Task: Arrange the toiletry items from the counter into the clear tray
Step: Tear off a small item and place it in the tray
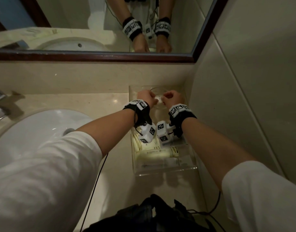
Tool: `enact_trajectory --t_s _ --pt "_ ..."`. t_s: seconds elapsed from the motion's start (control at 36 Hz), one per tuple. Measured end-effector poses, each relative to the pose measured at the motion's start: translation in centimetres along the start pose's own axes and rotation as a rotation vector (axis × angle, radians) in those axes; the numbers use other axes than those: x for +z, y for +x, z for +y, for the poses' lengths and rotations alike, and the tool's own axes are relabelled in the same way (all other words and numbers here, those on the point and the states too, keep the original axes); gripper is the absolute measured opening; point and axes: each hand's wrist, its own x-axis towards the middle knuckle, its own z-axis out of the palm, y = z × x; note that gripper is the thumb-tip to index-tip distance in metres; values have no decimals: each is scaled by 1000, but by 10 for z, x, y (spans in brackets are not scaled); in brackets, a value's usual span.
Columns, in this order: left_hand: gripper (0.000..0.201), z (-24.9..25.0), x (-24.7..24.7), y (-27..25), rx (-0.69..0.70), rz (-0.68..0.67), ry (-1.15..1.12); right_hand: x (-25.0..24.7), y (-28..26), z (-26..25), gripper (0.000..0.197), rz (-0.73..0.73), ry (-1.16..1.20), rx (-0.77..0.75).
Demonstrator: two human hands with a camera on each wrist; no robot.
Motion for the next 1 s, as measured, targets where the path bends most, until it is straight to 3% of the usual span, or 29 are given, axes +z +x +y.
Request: enact_trajectory --t_s 0.61,0.75,0.86,1.0 --pt "30 -2 4 1 -4 35 -9 -5 0 -2 15 -45 17 41" --pt "25 -3 5 -2 23 48 -28 -7 -2 -2 16 31 66 36" --pt "25 -6 2 -7 58 75 -100 -11 -7 -7 5 84 145 5" --pt "17 -11 -10 -16 74 92 -233 -11 -16 -13 9 117 187 -46"
